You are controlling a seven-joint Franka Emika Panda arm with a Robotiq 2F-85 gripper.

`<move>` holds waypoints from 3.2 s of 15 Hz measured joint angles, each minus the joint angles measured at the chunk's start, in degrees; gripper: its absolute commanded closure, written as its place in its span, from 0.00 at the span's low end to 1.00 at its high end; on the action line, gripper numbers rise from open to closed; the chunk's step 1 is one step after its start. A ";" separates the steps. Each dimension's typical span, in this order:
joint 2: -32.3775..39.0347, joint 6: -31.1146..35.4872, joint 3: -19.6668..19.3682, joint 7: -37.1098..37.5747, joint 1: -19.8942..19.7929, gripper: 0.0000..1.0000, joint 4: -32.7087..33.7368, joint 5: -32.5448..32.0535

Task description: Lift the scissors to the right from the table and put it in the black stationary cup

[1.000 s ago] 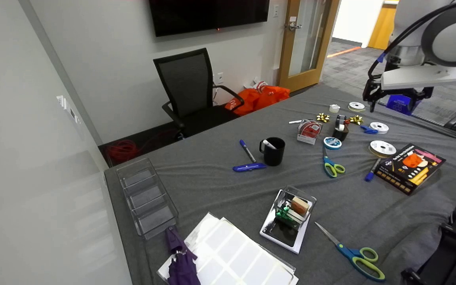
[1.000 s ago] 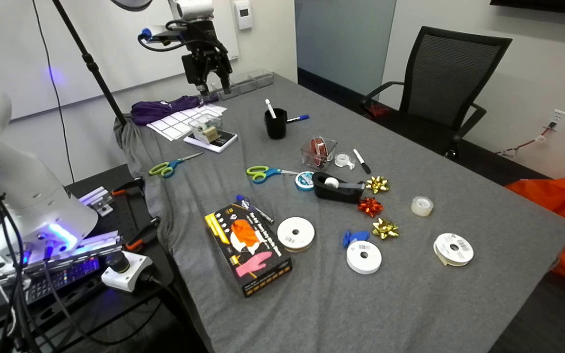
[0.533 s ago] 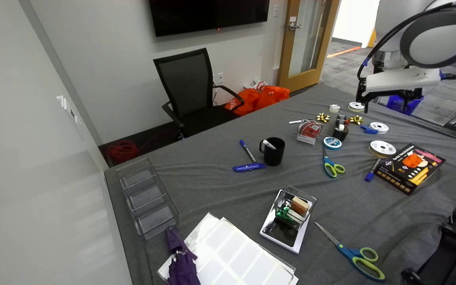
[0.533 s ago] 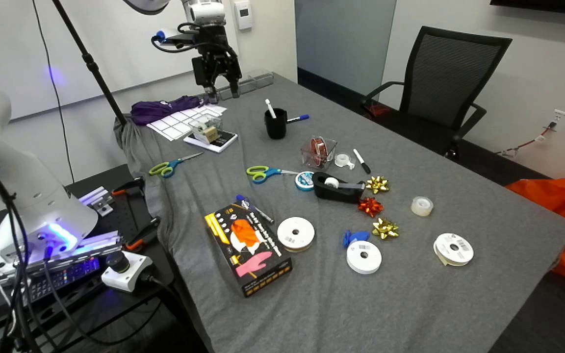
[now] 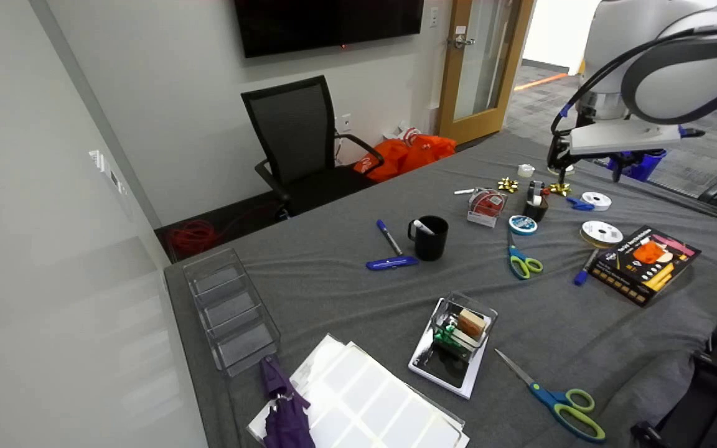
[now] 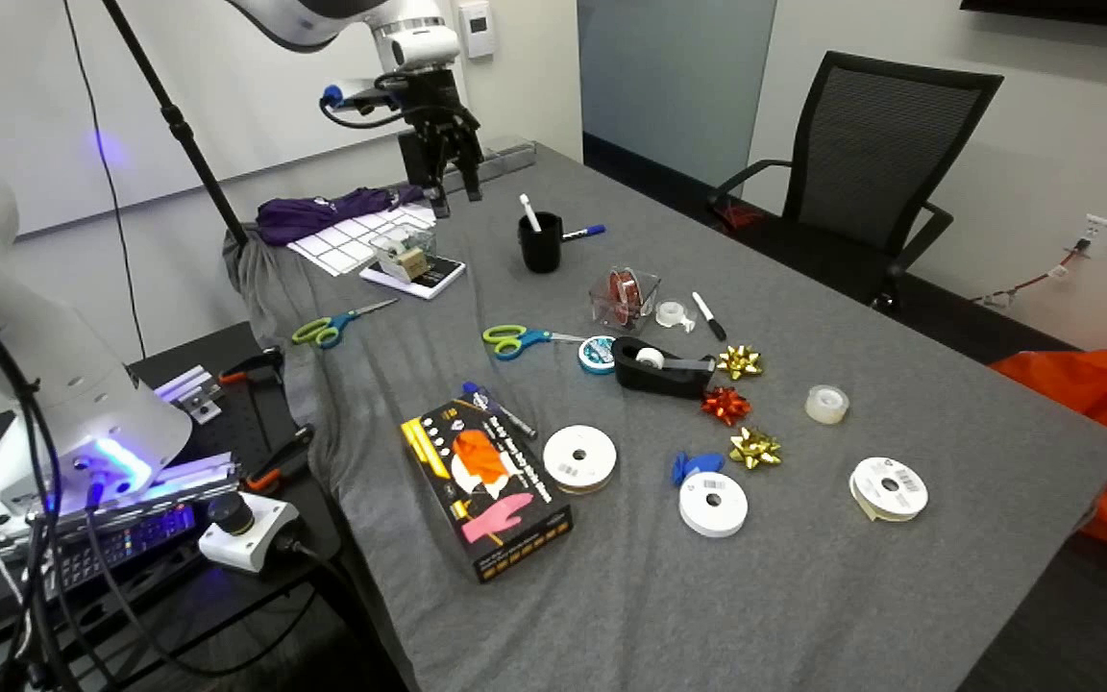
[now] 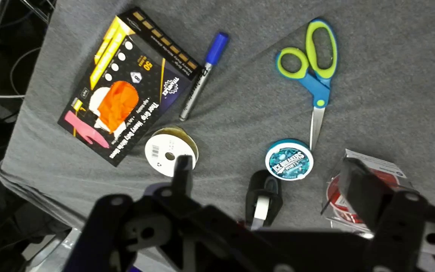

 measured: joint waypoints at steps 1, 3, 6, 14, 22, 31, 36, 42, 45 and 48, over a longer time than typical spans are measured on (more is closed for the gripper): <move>1.58 2.20 -0.66 -1.20 0.11 0.00 -0.12 0.00; 5.25 6.53 -2.08 -3.69 0.18 0.00 -0.14 0.48; 10.62 13.86 -4.38 -11.55 0.13 0.00 -0.22 6.80; 17.78 28.15 -3.61 -42.79 -3.54 0.00 -0.79 37.84; 18.41 28.45 -4.41 -42.78 -3.06 0.00 -0.37 38.22; 26.55 29.56 -9.40 -38.81 0.87 0.00 4.10 33.09; 31.10 31.79 -10.57 -34.76 3.44 0.00 6.55 33.08; 35.72 32.94 -13.14 -31.29 6.62 0.24 9.23 33.07; 37.31 32.99 -14.16 -29.97 7.69 0.22 10.50 33.07; 38.65 33.01 -14.93 -28.98 8.45 0.19 11.67 33.07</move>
